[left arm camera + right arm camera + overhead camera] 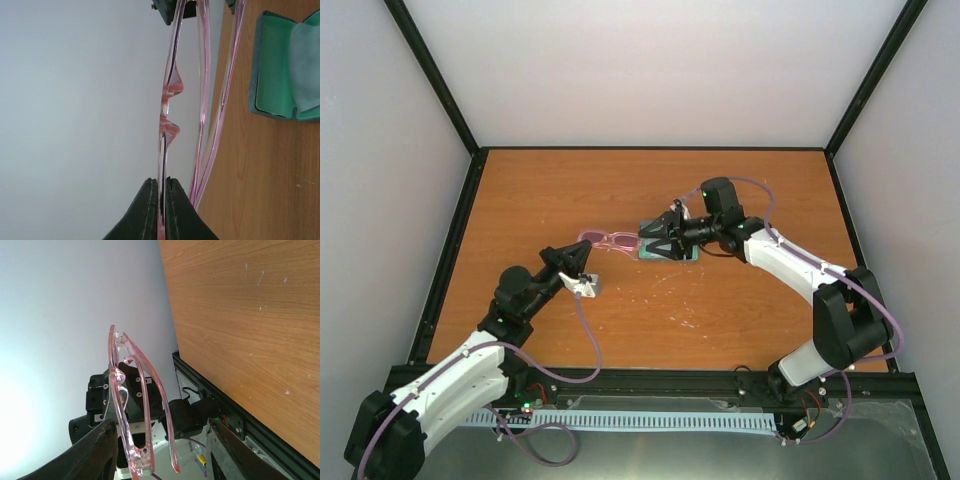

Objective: Organize the sunglasses
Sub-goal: Place the glasses cleaning cloth in the sunglasses case.

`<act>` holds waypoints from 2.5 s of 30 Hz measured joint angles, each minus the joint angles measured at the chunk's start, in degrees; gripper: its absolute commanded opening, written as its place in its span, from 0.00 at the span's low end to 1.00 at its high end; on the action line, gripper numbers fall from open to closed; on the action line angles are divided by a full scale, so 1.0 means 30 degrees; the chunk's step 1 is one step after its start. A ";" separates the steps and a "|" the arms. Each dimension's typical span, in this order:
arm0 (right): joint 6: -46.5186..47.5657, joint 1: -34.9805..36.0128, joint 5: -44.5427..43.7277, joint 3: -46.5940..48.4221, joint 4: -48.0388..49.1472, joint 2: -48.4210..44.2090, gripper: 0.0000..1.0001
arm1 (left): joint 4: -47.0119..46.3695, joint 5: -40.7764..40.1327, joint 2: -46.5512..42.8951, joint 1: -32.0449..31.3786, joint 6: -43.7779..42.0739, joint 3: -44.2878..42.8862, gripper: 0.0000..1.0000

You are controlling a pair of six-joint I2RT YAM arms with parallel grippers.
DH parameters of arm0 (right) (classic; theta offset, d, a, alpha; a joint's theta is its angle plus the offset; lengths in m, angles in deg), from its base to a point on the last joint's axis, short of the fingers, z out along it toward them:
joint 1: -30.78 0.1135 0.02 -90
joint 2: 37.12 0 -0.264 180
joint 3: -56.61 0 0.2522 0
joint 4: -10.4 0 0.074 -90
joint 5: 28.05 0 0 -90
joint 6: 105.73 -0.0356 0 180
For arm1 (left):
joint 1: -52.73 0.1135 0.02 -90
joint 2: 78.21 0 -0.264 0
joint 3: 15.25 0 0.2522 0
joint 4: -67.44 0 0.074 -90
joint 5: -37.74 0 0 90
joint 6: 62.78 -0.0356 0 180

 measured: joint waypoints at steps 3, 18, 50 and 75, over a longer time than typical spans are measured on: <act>-0.0488 0.0000 0.0131 0.0000 0.0670 0.0058 0.49 | -0.0233 0.0124 0.0000 0.0000 -0.0029 0.0095 0.01; -0.1399 0.1137 0.1020 0.0780 0.2186 0.1078 0.54 | -0.1144 0.0437 0.0889 0.0000 -0.0051 0.0240 0.01; -0.1501 0.1785 0.0415 0.0816 0.2718 0.1348 0.19 | -0.2579 0.0838 0.1530 -0.0015 -0.0204 0.0240 0.51; 0.2040 -0.0845 0.0073 -0.0816 0.0372 -0.0291 0.20 | 0.2994 -0.0058 -0.1464 -0.0015 0.7147 -0.1982 1.00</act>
